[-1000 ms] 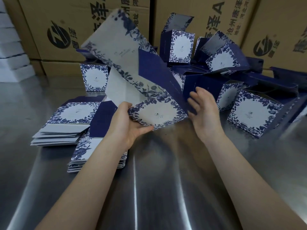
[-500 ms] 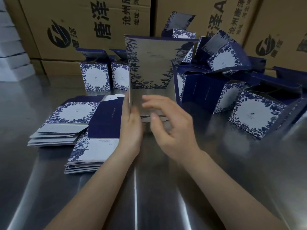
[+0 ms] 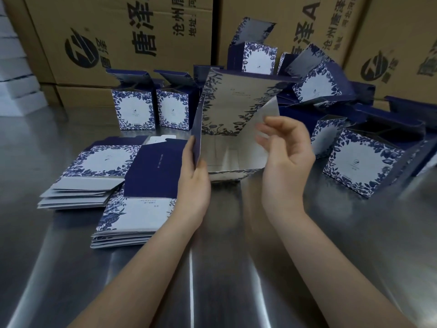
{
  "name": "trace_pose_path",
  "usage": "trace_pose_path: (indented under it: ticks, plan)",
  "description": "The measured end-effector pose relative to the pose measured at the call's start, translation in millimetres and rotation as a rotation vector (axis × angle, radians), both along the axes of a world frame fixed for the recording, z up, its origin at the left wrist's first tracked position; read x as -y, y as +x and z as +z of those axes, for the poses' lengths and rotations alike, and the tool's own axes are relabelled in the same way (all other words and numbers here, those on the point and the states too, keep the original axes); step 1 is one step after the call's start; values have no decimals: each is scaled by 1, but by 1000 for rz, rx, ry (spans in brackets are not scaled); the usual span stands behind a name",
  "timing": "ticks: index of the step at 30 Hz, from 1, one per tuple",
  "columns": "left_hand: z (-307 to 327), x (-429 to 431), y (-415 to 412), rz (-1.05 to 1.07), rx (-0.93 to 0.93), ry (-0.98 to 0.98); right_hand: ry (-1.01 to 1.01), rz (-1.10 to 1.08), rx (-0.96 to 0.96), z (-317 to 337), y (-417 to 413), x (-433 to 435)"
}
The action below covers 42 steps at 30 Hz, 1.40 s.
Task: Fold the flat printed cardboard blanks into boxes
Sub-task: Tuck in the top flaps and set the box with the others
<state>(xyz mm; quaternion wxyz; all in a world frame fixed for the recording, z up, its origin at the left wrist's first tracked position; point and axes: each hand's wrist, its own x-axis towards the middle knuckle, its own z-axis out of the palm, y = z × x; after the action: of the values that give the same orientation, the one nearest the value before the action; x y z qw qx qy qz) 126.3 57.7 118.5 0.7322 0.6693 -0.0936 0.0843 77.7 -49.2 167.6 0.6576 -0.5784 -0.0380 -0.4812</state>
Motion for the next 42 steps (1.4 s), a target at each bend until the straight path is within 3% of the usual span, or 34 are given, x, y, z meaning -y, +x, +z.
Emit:
trace_pose_path:
  ticks: [4, 9, 14, 17, 20, 24, 35, 37, 42]
  plan:
    - [1, 0, -5, -18, -12, 34, -16, -39, -59, 2, 0, 3]
    - [0, 3, -8, -6, 37, 59, -479, -118, -269, -1, 1, -17]
    - [-3, 4, -8, 16, 19, 52, -842, -127, -723, 7, 18, -28]
    - [-5, 5, -9, 27, 25, 71, -902, -3, -991, 17, 34, -28]
    - [-8, 5, -11, 54, 11, 61, -1171, 64, -1201, 21, 52, -26]
    - [-10, 6, -14, 96, 4, 38, -1344, 72, -1222, 17, 74, -21]
    - [-10, 9, -16, 92, 5, -50, -1444, 151, -1369, -6, 99, -26]
    - [-10, 9, -17, 93, 22, -41, -1383, 157, -1400, -6, 99, -25]
    - [-13, 9, -15, 128, 23, -28, -1228, 54, -1160, -10, 88, -22]
